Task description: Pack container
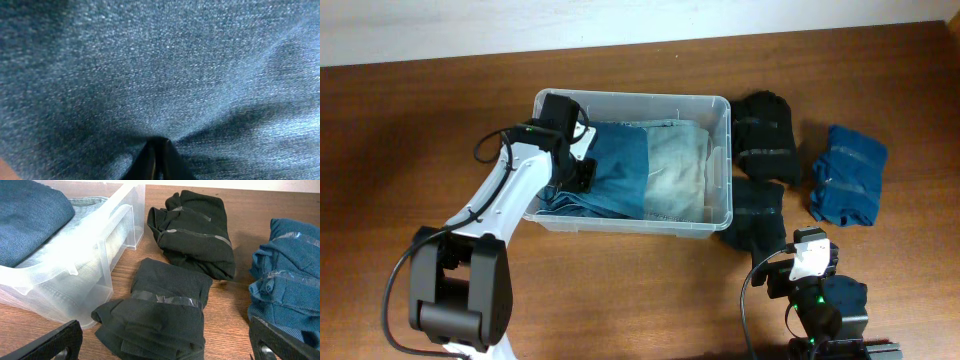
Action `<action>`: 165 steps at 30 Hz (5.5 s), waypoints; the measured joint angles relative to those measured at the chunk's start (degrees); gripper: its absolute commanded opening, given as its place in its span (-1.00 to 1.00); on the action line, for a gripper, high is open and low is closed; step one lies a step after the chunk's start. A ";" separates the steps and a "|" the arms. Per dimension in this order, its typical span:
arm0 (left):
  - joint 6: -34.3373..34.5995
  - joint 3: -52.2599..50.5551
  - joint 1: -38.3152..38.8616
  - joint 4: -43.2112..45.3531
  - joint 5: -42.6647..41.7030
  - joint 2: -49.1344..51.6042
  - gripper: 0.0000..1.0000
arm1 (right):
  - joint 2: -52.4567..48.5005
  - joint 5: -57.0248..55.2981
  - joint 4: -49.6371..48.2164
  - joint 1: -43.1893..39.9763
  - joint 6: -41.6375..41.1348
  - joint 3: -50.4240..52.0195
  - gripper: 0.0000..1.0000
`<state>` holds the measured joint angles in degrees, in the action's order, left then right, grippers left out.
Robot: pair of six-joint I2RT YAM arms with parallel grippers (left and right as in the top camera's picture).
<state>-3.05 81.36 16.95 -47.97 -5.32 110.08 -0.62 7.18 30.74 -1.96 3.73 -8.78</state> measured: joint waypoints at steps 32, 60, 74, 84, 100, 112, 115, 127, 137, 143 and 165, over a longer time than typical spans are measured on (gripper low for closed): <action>7.85 35.89 -22.73 -38.42 6.05 -31.78 0.99 | 0.04 24.13 -5.75 0.00 -2.54 0.28 0.97; 7.85 35.74 -22.88 -38.45 6.25 -32.20 0.99 | -73.33 17.88 25.00 -17.90 -18.56 -62.82 0.97; 7.85 35.74 -22.88 -38.45 6.25 -32.20 0.99 | -98.95 17.88 21.62 -48.15 -18.53 -63.89 0.97; 7.85 35.74 -22.88 -38.42 6.25 -32.20 0.99 | -113.70 30.84 19.32 -47.82 -5.51 -64.39 0.38; 7.85 35.74 -22.88 -38.45 6.25 -32.20 0.99 | -101.33 38.21 24.13 -43.39 -4.94 -64.02 -0.92; 7.85 35.74 -22.88 -38.42 6.25 -32.20 0.99 | -68.11 41.86 17.22 -7.39 -15.67 -64.28 -0.92; 7.85 35.74 -22.86 -38.45 6.23 -32.20 0.99 | -68.26 37.24 15.34 0.09 -23.56 -64.28 -0.92; 7.85 35.74 -22.88 -38.45 6.25 -32.20 0.99 | -82.03 20.63 11.19 13.18 -49.18 -62.86 -0.92; 7.85 35.74 -22.88 -38.45 6.25 -32.20 0.99 | -91.76 19.23 5.86 15.21 -55.63 -61.46 0.20; 7.85 35.74 -22.88 -38.42 6.25 -32.20 0.99 | -89.24 19.82 6.19 15.28 -50.69 -61.48 0.69; 7.85 35.74 -22.88 -38.51 6.23 -32.20 0.99 | -75.14 -1.46 15.72 -2.58 -26.58 -62.16 0.97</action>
<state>4.80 117.10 -5.93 -86.48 0.91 77.89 -75.77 5.72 46.46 -4.54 -22.85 -70.94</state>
